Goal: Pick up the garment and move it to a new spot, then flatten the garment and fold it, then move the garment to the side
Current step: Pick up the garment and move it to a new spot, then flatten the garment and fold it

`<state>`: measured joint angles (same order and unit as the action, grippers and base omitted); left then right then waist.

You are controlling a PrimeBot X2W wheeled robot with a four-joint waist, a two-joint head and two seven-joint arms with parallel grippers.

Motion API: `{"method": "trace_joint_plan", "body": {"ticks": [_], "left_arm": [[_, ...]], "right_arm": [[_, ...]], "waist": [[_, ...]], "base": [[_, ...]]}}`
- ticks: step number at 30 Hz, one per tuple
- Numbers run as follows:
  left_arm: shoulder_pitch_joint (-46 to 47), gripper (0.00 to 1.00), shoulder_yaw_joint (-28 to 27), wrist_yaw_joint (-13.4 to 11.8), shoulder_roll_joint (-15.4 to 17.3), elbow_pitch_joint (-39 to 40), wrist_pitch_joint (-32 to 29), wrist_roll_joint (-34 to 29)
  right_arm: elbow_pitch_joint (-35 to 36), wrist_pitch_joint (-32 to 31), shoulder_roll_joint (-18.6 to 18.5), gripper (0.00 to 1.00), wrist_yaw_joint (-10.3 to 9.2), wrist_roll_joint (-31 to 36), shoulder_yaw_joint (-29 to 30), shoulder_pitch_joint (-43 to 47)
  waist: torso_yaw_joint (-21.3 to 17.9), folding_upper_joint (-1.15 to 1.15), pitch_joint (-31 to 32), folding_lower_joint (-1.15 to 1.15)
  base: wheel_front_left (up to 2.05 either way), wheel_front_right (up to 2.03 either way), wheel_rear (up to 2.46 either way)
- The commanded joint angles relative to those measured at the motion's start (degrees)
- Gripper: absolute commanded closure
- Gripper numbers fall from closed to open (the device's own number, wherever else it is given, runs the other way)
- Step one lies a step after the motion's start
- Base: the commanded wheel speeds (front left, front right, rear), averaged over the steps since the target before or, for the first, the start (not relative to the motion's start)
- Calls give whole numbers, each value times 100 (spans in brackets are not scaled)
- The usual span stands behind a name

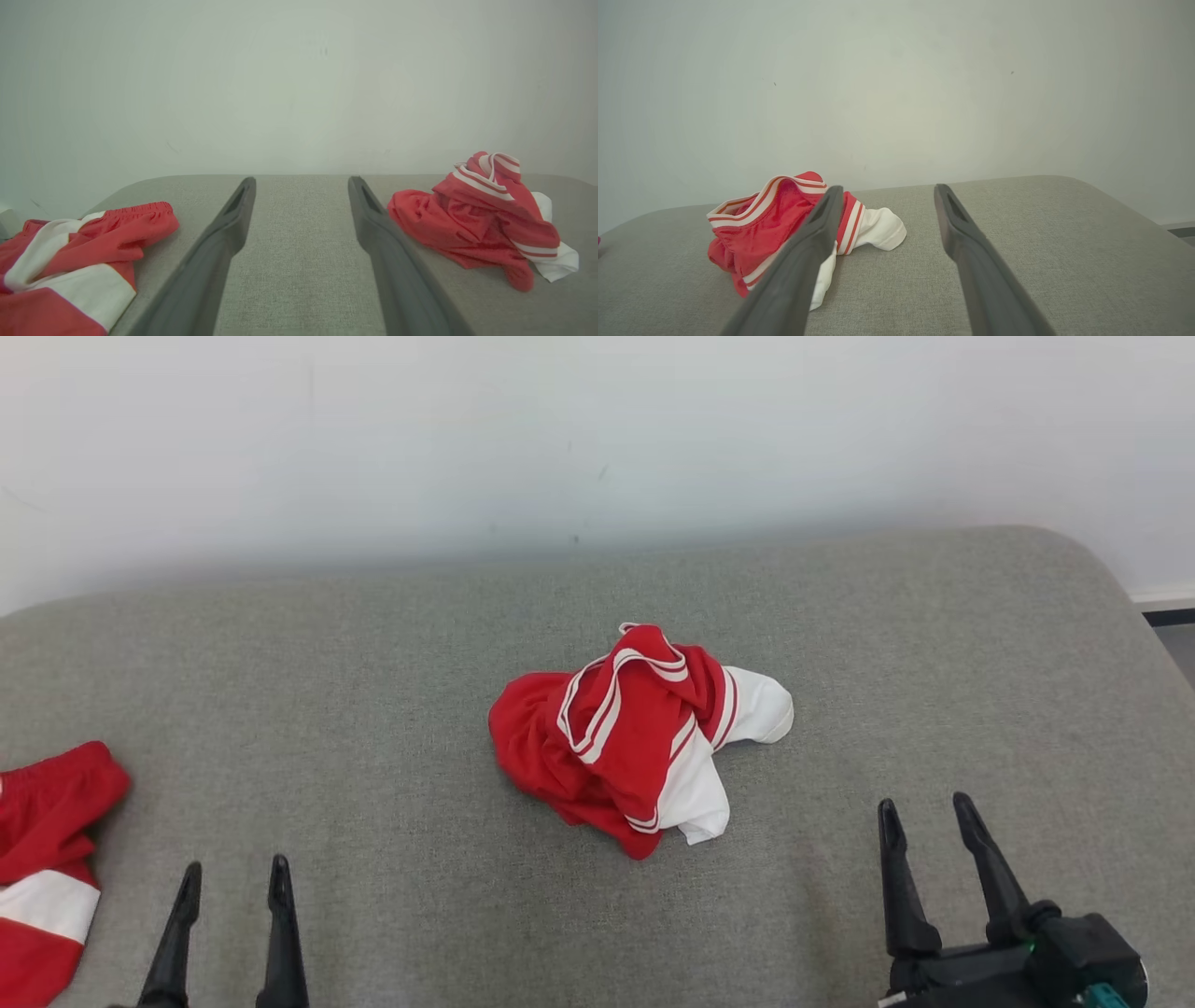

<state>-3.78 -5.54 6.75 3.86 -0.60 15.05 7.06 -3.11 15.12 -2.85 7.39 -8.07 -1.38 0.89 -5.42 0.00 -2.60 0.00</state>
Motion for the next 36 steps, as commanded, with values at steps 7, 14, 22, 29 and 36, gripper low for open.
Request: {"method": "trace_joint_plan", "body": {"ticks": [7, 14, 22, 29, 36], "left_arm": [[-258, 0, 22, 41, -79, 121, 19, 71], [-385, 0, 222, 68, -49, 37, 19, -35], [-458, 0, 350, 69, 41, -113, 19, -27], [-451, 0, 637, 69, 247, -139, 19, 171], [-455, 0, 668, 70, 315, -100, 19, 329]], "right_arm": [[-103, -4, 1, 0, 20, -29, -41, 182], [-174, -4, 2, 0, 20, -42, -84, 261], [-230, -4, 2, 0, 20, -58, -112, 274], [-263, -4, 2, 0, 20, -65, -136, 321], [-282, -4, 1, 0, 20, -65, -123, 352]], "waist": [[48, 0, 58, 0], [83, 0, 113, 0], [127, 0, 144, 0], [138, 0, 167, 0], [163, 0, 156, 0]], "base": [[0, 0, 0], [0, 0, 0], [0, 0, 0], [0, 0, 0], [0, 0, 0]]}}
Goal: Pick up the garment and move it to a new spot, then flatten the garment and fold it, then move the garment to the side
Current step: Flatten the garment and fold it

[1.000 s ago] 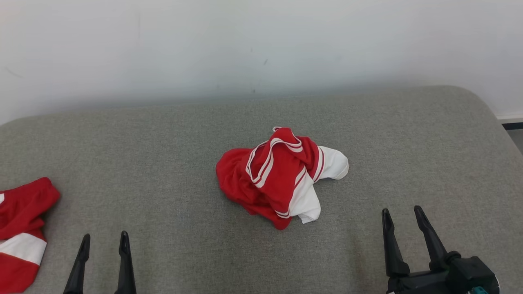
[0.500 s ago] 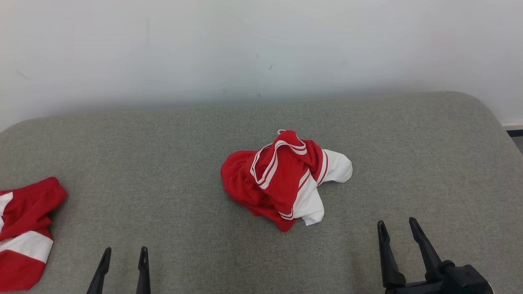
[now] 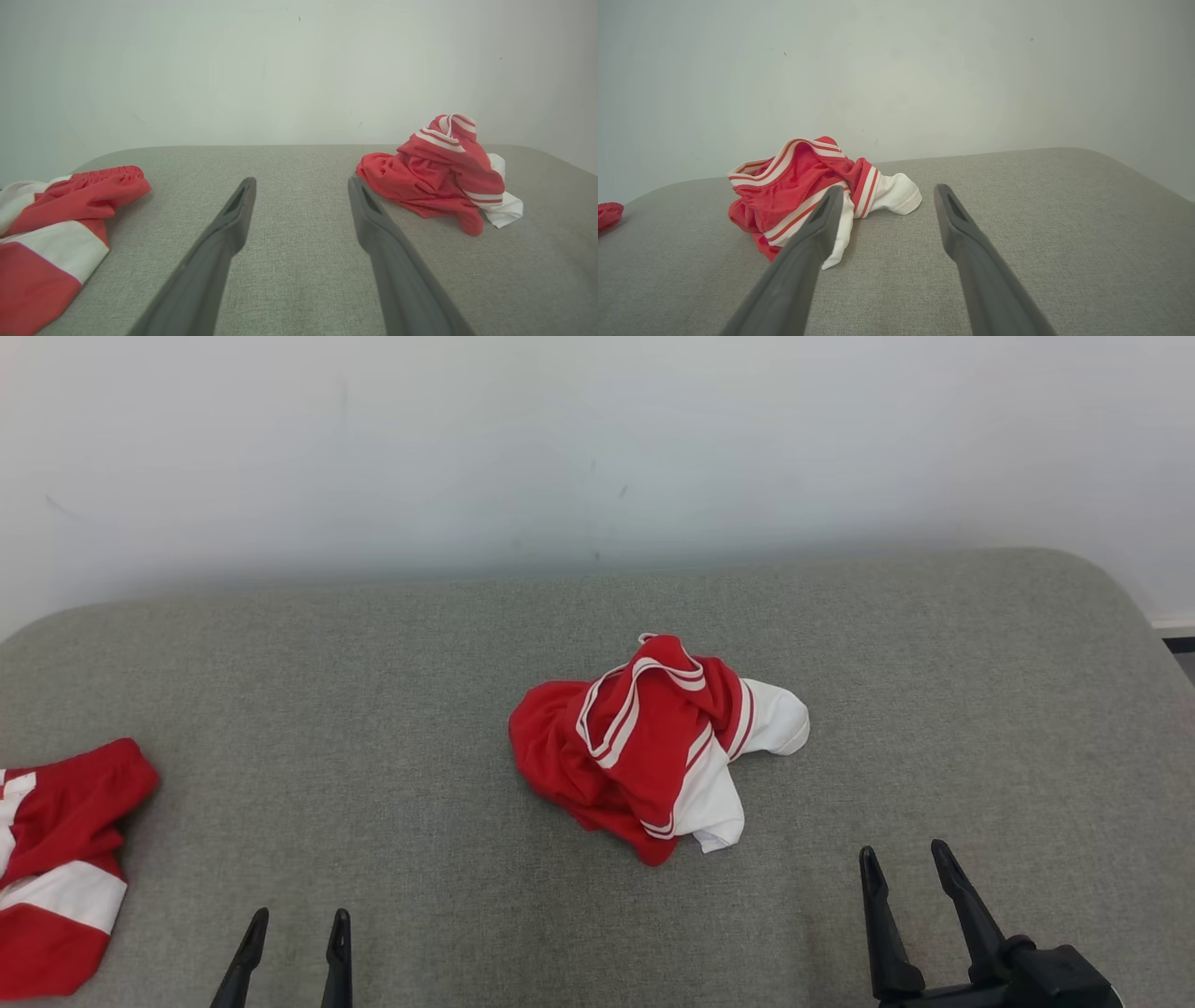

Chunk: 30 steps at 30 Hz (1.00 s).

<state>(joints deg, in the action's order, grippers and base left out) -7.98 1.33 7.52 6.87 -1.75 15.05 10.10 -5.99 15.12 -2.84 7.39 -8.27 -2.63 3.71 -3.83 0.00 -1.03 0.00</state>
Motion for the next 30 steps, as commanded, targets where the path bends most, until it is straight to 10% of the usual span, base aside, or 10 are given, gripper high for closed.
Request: {"method": "trace_joint_plan", "body": {"ticks": [1, 30], "left_arm": [[-35, 0, -31, -7, 10, 21, 19, 33], [-5, 0, -122, -7, -57, 0, 19, -66]], "right_arm": [[3, -4, 0, 0, 20, -44, 3, 74], [-65, -4, 1, 0, 20, -52, -17, 25]], "waist": [[8, 0, -3, 0], [56, 0, -32, 0]], "base": [[0, 0, 0], [0, 0, 0]]}}
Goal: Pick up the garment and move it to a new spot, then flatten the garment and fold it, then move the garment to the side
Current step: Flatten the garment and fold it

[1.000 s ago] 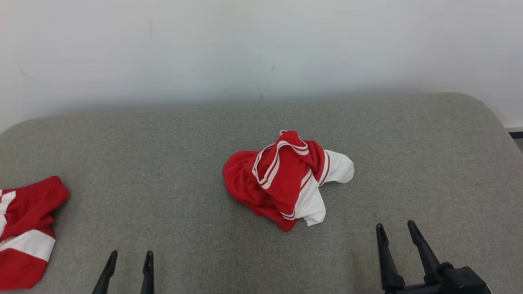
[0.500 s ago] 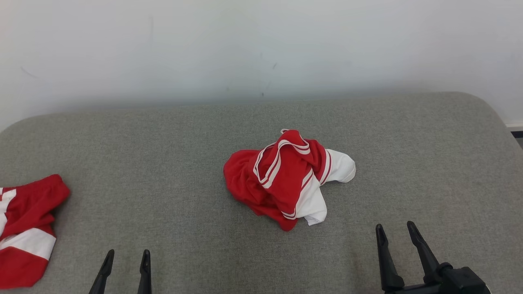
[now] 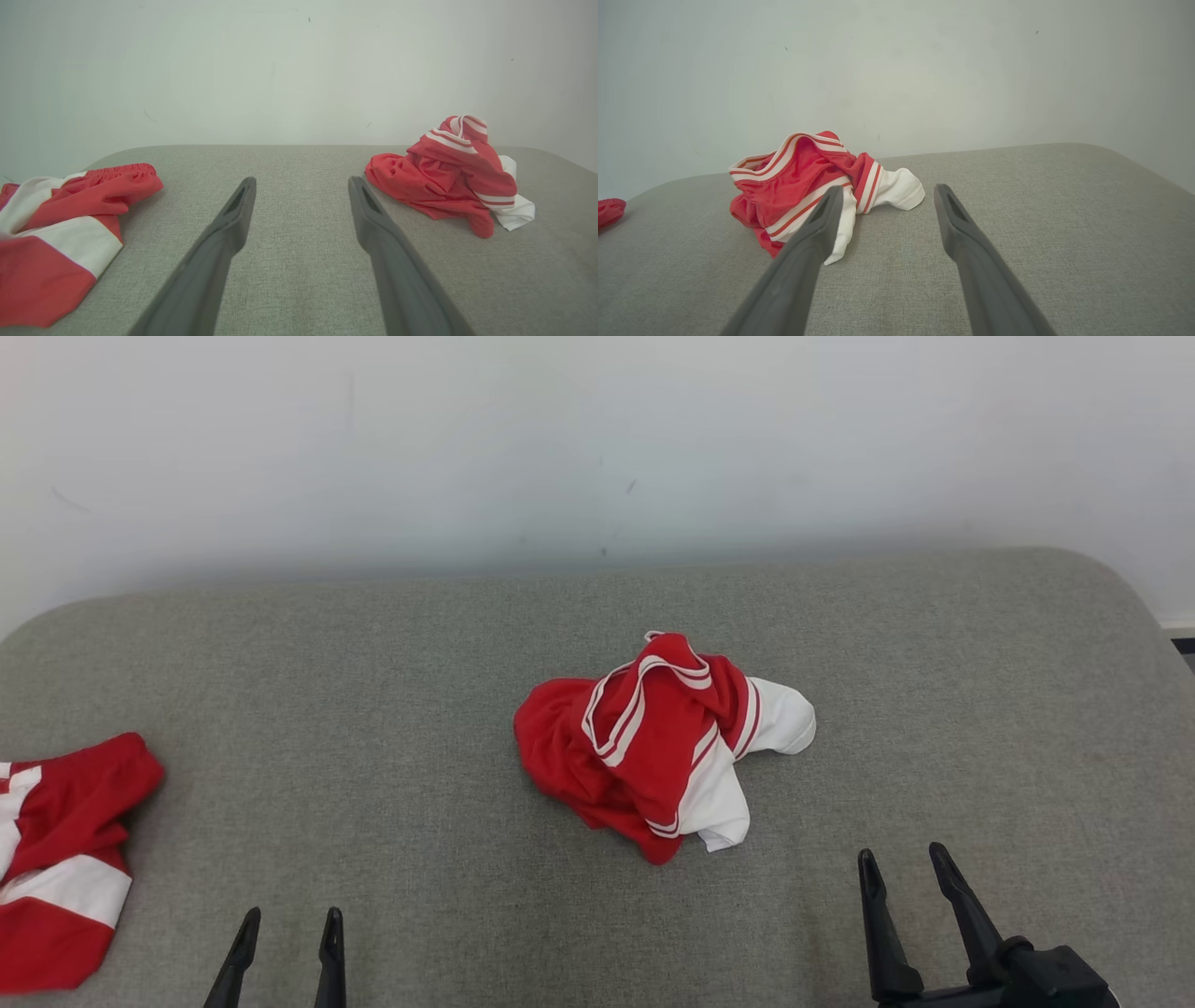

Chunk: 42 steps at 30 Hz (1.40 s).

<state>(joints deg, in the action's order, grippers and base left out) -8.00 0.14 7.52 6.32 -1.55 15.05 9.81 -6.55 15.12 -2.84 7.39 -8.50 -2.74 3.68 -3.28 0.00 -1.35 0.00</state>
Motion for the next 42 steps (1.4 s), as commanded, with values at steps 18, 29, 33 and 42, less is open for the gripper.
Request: {"method": "trace_joint_plan", "body": {"ticks": [18, 29, 33, 42], "left_arm": [[180, 0, 140, -7, -107, -90, 19, -28], [440, 0, 435, -7, -92, -241, 19, 65], [534, 0, 512, -7, -113, -273, 19, 88], [558, 0, 451, -7, -140, -319, 19, 138]], "right_arm": [[-1707, -5, 0, 0, 20, -10, -1190, -1606], [-3592, -4, -36, 0, 19, 304, -1647, -2932], [-4246, -5, -40, 1, 19, 366, -1654, -3308], [-3952, -4, -6, 100, 18, 232, -1532, -3346]], "waist": [[361, 0, -127, 0], [842, 0, -320, 0], [990, 0, -384, 0], [1008, 0, -374, 0]], "base": [[0, 0, 0], [0, 0, 0], [0, 0, 0], [0, 0, 0]]}}
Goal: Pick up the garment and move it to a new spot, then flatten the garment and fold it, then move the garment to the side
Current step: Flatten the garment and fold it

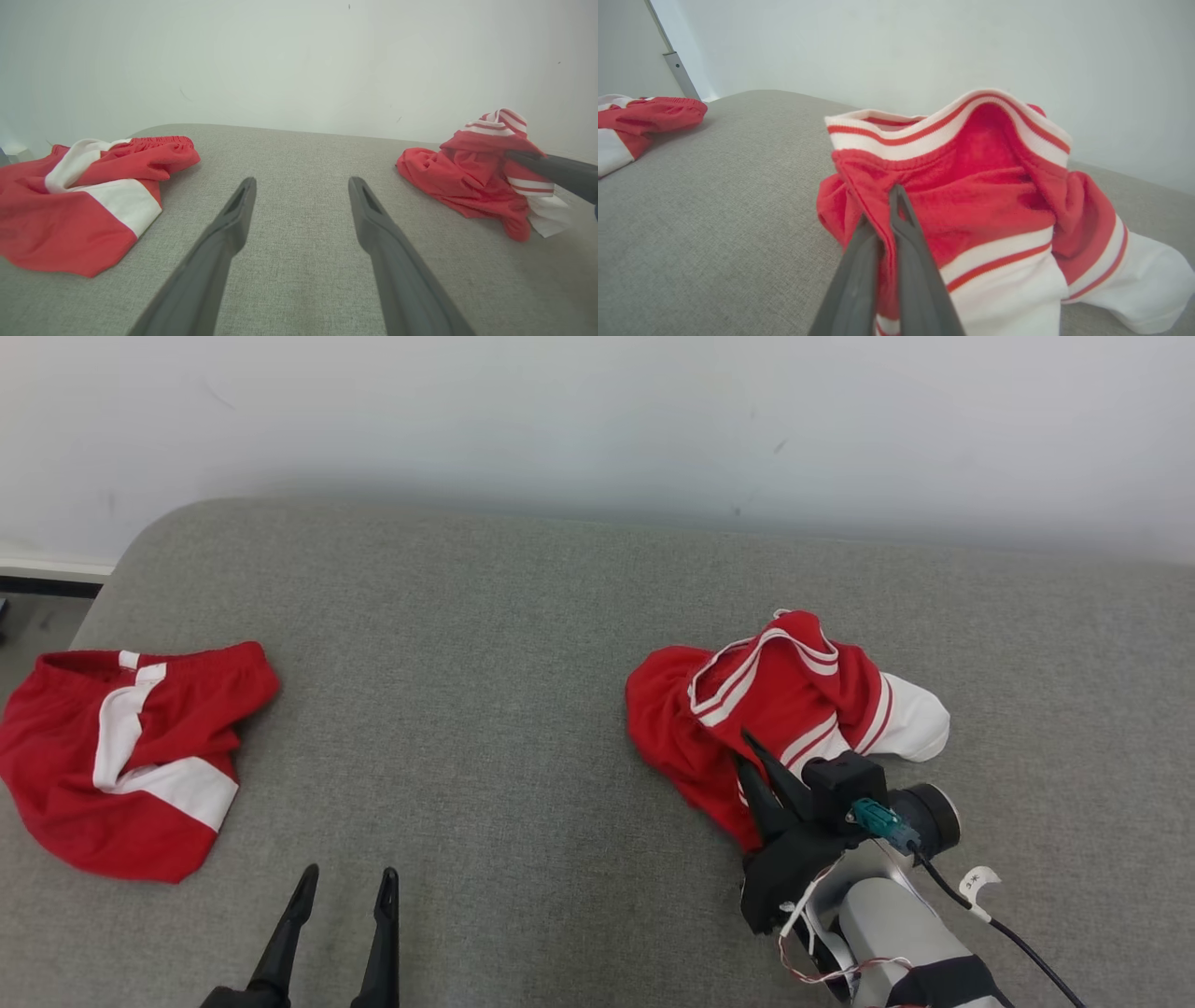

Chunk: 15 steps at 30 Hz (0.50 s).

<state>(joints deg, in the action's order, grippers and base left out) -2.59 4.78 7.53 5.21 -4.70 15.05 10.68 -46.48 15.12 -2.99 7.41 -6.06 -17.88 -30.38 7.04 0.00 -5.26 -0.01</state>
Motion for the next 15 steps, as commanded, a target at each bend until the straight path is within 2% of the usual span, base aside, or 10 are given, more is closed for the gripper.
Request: {"method": "trace_joint_plan", "body": {"ticks": [1, 15], "left_arm": [[16, 0, -25, -8, -37, -16, 19, 58], [37, 0, -91, -9, 10, 25, 19, 96]], "right_arm": [[172, -3, 14, 100, 16, -81, -56, 109], [2567, -2, 16, 100, 17, -1235, -609, 110]], "waist": [[-45, 0, 33, 1], [-455, 0, 120, 1]], "base": [[0, 0, 0], [0, 0, 0]]}}
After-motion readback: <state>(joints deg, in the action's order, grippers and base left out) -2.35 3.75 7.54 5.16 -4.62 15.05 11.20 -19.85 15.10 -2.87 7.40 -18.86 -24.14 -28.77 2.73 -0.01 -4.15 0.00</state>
